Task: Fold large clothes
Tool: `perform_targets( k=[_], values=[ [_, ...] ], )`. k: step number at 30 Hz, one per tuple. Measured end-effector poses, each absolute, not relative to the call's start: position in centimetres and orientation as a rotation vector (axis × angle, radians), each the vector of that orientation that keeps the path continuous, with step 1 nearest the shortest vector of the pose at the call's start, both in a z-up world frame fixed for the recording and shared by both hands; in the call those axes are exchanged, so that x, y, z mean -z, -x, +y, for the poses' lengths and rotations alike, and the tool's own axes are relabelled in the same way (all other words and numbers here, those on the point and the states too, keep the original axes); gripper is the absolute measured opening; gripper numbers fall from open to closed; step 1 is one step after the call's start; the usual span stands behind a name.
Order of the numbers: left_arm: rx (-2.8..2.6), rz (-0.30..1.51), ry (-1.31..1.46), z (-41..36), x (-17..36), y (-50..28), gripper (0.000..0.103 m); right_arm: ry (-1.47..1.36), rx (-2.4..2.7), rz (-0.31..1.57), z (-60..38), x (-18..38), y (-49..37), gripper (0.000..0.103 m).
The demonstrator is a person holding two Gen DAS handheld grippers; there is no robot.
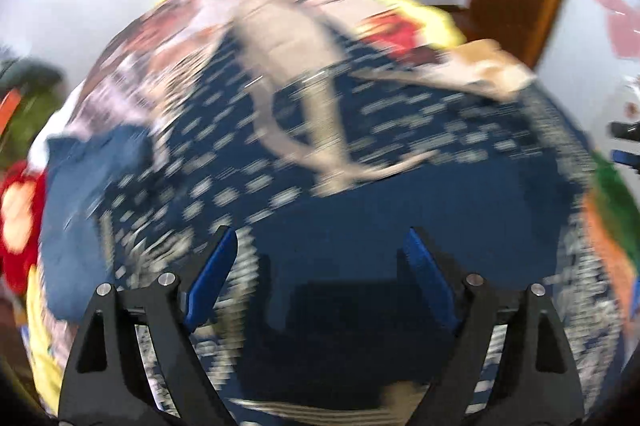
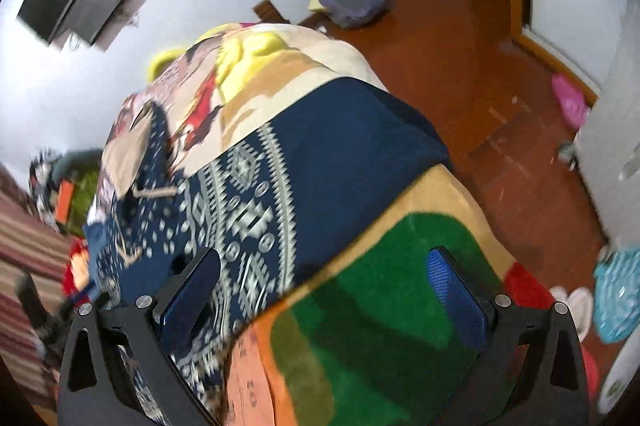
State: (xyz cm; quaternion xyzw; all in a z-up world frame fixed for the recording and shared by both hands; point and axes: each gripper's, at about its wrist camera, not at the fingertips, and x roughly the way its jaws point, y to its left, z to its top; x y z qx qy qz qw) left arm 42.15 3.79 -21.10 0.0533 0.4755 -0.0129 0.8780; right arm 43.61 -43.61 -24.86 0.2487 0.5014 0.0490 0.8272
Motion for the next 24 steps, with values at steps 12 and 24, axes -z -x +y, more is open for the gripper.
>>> perform_targets(
  k=[12,24],
  values=[
    [-0.051,0.985,-0.033,8.1,23.7,-41.5,0.085,-0.698,-0.036,1.078,-45.6,30.4,-49.8,0.071],
    [-0.057,0.913,-0.093,7.3,21.1,-39.7,0.085,-0.512,-0.004,0.937,-43.6,25.8,-50.6,0.007]
  ],
)
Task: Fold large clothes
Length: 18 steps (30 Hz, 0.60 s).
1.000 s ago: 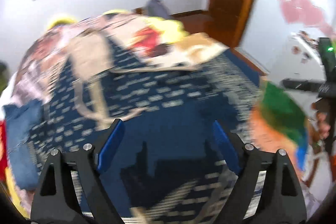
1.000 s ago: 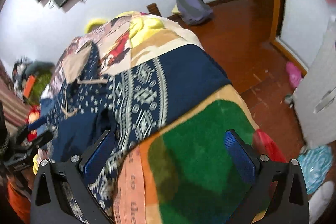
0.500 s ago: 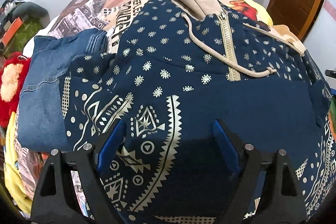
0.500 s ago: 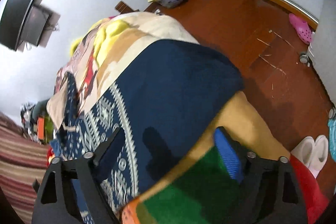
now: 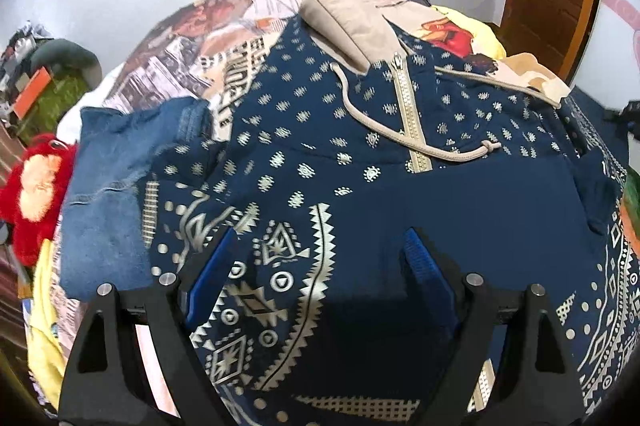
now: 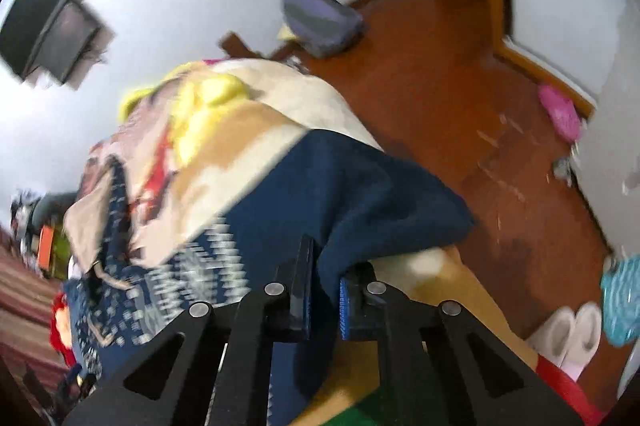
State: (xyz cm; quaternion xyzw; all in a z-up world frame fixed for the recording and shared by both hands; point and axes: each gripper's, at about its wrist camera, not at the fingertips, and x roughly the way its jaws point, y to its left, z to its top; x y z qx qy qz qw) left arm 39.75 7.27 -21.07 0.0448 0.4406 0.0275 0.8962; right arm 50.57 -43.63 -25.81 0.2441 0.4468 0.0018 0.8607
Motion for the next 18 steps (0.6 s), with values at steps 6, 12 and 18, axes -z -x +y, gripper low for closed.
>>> perform_targets(
  k=[6,12,18],
  values=[
    [-0.057,0.86,-0.077,7.8,18.6,-38.0,0.085,-0.42,-0.12,0.786,-39.3,17.9,-48.1,0.006],
    [-0.055,0.811,-0.064,8.4,16.3,-35.9,0.085,-0.329,-0.296,0.693,-32.0,11.3,-44.7,0.006],
    [-0.054,0.778,-0.043,9.6,14.8,-33.1,0.086,-0.253,-0.44,0.766,-22.5,11.8,-43.0,0.006]
  ],
)
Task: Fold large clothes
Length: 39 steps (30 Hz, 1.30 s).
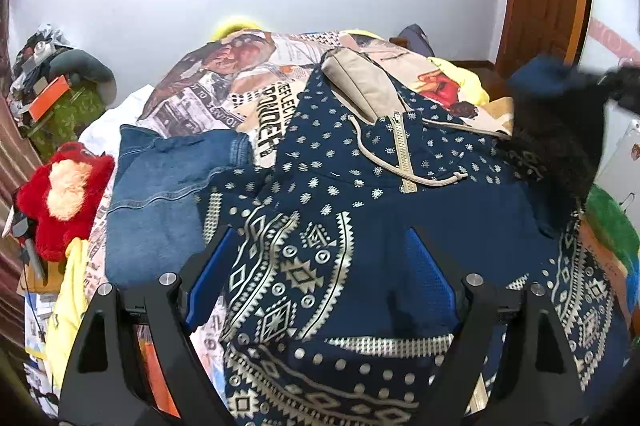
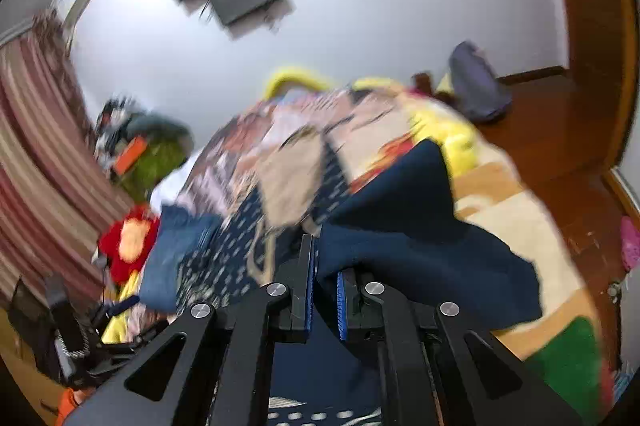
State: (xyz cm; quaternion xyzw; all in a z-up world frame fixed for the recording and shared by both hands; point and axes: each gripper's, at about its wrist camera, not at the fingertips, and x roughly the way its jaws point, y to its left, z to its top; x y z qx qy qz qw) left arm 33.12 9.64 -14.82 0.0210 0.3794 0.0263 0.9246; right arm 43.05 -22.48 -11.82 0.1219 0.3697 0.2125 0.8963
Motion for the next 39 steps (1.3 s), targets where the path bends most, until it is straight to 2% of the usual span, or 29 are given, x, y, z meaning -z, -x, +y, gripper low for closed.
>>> perform_targets(
  k=[7,15,25,33,39],
  values=[
    [-0.058,0.775,-0.029,11.6,14.5,-30.0,0.086,-0.155,-0.478,1.01,-13.4,20.5,-41.9,0.007],
    [-0.064,0.818,-0.008,12.8,16.1,-28.3,0.085,-0.11,-0.405,1.179,-13.5,26.2,-39.8,0.007],
    [0.073,0.817,-0.071,6.9,14.6,-30.8,0.086,-0.149,-0.566,1.242,-17.6,23.9,-34.8,0.007],
    [0.314,0.829,-0.149,-3.9,13.6,-36.5,0.086,-0.075,-0.394,1.036,-25.3,20.1,-33.0,0.007],
    [0.465,0.907,-0.263,-13.6,16.2,-41.2,0.086,-0.065,-0.16,0.953,-32.8,19.1,-33.9,0.007]
  ],
)
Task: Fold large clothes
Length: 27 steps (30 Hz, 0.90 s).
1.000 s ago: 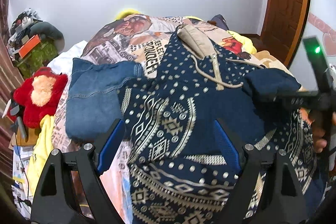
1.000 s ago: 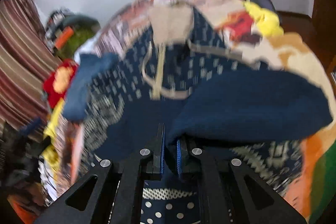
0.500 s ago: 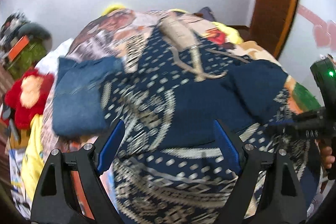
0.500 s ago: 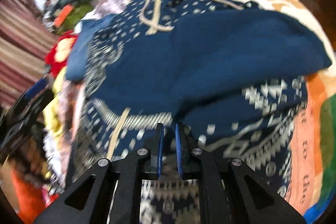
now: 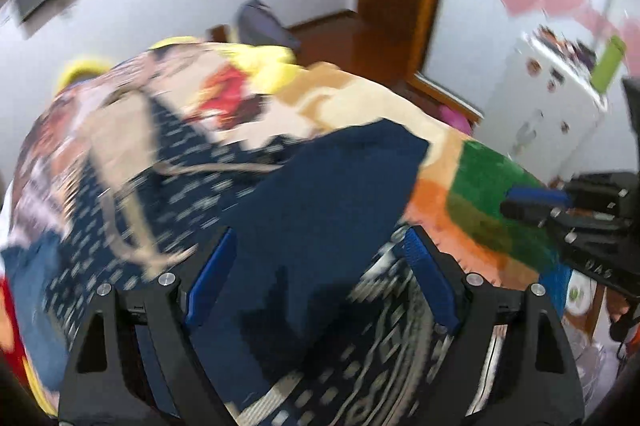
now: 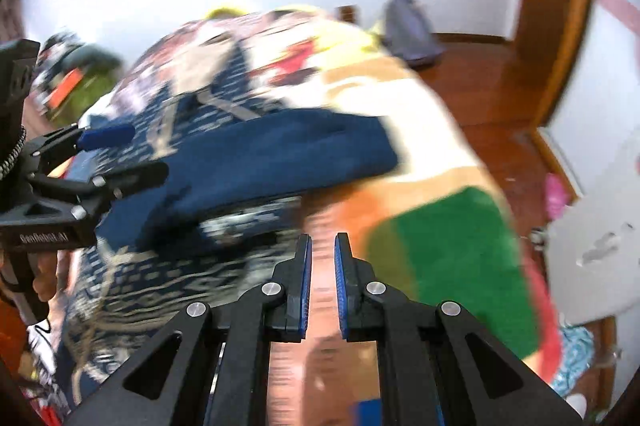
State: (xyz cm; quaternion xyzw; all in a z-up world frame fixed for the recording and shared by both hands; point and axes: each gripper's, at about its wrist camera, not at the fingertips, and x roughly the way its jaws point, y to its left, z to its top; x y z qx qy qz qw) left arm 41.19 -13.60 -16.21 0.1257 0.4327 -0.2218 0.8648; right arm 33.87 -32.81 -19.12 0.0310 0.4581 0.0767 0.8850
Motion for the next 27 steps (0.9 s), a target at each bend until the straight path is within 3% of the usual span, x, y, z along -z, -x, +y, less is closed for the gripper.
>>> perform_targets(
  k=[7,9,14,16,27],
  values=[
    [0.559,1.055,-0.314,-21.6,21.8,-45.3,0.085,-0.162,-0.05,0.987,-38.7,21.1,-34.6,0.007],
    [0.544,1.068,-0.329,-22.7,23.0,-46.1,0.081,-0.183,-0.04,1.004,-39.4,22.0,-34.7,0.007],
    [0.522,1.073,-0.32,-22.9,23.4,-47.4,0.022,-0.214,-0.049,1.023,-39.8,23.3,-34.7,0.007],
    [0.534,1.051,-0.278,-22.2,22.3,-47.5,0.008,-0.223,-0.062,1.025,-39.5,23.5,-34.8,0.007],
    [0.459,0.751,-0.07,-10.6,9.1,-44.9,0.005,-0.15,-0.147,1.003,-35.4,22.0,-35.6,0.007]
  ],
)
